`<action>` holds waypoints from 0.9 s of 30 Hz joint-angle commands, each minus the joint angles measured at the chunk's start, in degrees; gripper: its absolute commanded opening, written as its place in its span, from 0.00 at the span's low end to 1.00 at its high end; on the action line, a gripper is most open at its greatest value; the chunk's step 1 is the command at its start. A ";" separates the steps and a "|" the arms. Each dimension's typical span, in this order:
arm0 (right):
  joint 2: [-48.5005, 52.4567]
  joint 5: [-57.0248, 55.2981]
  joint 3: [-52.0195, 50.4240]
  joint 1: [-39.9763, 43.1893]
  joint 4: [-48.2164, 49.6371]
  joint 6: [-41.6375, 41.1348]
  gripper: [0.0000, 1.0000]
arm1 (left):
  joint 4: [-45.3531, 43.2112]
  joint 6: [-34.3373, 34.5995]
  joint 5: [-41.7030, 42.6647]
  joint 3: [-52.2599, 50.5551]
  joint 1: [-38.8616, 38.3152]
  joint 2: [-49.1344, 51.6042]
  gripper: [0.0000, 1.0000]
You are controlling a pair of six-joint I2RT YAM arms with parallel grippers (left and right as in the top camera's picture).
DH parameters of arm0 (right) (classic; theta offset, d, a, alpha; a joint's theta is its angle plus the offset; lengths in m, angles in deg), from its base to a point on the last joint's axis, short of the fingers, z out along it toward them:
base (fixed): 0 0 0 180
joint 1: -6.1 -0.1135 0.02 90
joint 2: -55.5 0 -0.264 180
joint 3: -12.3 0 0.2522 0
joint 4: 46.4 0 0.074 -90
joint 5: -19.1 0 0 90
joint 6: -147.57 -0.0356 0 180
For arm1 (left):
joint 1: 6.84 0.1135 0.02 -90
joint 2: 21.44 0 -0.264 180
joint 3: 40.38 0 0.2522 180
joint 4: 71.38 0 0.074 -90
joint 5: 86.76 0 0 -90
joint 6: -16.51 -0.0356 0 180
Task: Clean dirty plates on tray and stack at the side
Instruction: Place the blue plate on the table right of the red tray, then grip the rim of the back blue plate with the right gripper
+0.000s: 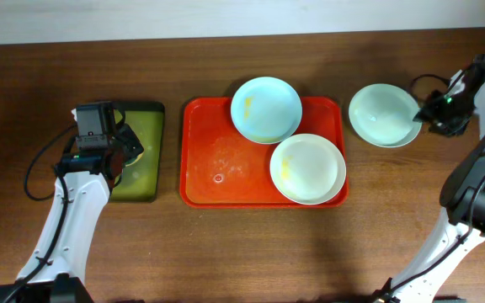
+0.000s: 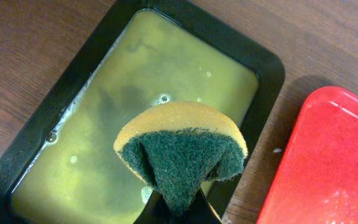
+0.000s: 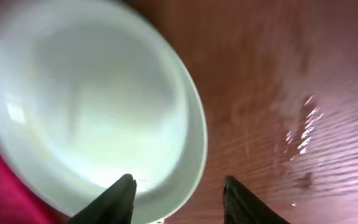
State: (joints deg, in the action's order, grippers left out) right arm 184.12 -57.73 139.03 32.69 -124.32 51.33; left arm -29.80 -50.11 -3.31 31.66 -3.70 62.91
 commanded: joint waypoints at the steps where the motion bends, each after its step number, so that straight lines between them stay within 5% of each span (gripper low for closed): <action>1: -2.05 13.14 12.13 -2.93 -3.54 -0.24 0.53 | -0.11 0.13 0.33 -0.17 0.28 -0.79 0.00; 2: -2.05 20.74 12.90 -5.22 -1.55 -0.24 0.65 | -0.11 0.13 0.33 -0.17 0.28 -0.79 0.00; 3: -1.84 22.43 12.83 -8.24 0.66 -0.20 0.66 | -0.11 0.13 0.33 -0.17 0.28 -0.79 0.00; 4: -1.68 21.33 12.79 -10.38 1.62 0.26 0.58 | -0.09 0.13 0.33 -0.17 0.31 -0.79 0.00; 5: -1.57 15.45 11.74 -14.67 3.98 0.22 0.38 | -0.09 0.13 0.33 -0.17 0.31 -0.79 0.00; 9: -1.36 -3.76 3.54 -27.23 11.30 0.24 0.37 | -0.11 0.13 0.33 -0.17 0.31 -0.79 0.00; 12: -0.79 -6.29 -5.99 -34.75 20.76 5.57 0.41 | -0.11 0.13 0.33 -0.17 0.28 -0.79 0.00; 22: -0.61 -5.95 -16.68 -37.16 28.98 7.30 0.41 | -0.09 0.13 0.35 -0.17 0.28 -0.79 0.00; 24: -0.61 -5.86 -16.70 -37.20 28.98 7.28 0.30 | -0.09 0.13 0.35 -0.17 0.31 -0.79 0.00; 26: -0.61 -3.41 -16.70 -37.20 28.96 7.26 0.04 | -0.09 0.13 0.35 -0.17 0.28 -0.79 0.00; 27: -0.61 0.35 -16.70 -37.24 28.87 7.26 0.04 | -0.09 0.13 0.35 -0.17 0.28 -0.79 0.00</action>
State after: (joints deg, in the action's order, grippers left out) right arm 183.31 -62.14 122.90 -4.44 -95.21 58.24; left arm -29.76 -50.09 -3.33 31.64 -3.70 62.91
